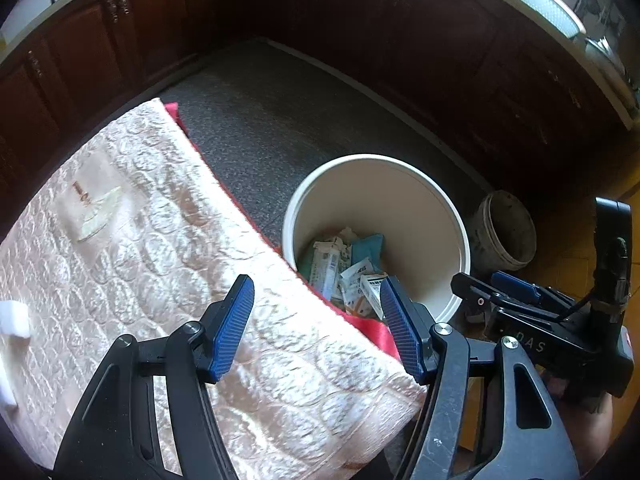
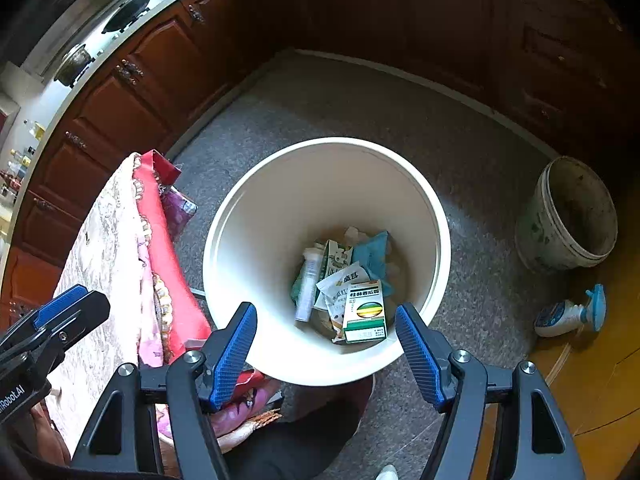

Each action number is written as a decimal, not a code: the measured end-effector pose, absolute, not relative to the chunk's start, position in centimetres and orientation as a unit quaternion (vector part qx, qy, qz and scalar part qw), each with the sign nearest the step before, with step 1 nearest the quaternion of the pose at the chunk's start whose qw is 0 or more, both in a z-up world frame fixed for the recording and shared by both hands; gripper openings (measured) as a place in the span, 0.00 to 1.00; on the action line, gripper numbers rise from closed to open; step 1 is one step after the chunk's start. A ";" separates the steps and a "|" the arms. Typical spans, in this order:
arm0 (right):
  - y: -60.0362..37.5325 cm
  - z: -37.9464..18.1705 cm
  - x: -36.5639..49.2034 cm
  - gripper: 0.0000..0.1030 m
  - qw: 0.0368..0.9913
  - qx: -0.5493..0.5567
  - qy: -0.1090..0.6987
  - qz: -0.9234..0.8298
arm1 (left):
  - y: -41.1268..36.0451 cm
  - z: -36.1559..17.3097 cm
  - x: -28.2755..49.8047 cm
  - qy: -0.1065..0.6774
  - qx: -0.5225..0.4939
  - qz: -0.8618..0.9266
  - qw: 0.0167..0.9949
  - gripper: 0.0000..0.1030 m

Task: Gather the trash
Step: 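Move both open tools back over the white sponge blocks on the table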

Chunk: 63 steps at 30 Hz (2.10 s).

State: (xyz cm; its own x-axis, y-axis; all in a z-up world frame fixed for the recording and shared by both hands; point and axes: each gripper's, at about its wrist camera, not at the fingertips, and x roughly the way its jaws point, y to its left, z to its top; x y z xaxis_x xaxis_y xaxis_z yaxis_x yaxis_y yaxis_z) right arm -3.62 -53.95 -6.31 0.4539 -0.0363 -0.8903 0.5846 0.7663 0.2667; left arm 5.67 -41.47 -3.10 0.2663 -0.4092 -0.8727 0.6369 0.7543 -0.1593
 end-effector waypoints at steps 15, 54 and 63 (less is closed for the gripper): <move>-49.2 -2.0 -1.6 0.71 0.832 0.228 0.477 -0.171 | -30.3 -2.2 7.0 0.499 0.064 -0.256 0.825 0.62; -20.0 -3.6 14.9 0.80 0.836 0.080 0.527 0.127 | 3.8 -6.3 13.9 0.544 -0.070 -0.024 0.836 0.66; -15.9 -5.0 17.6 0.80 0.825 0.042 0.541 0.161 | 5.7 -8.2 16.7 0.554 -0.060 0.008 0.830 0.66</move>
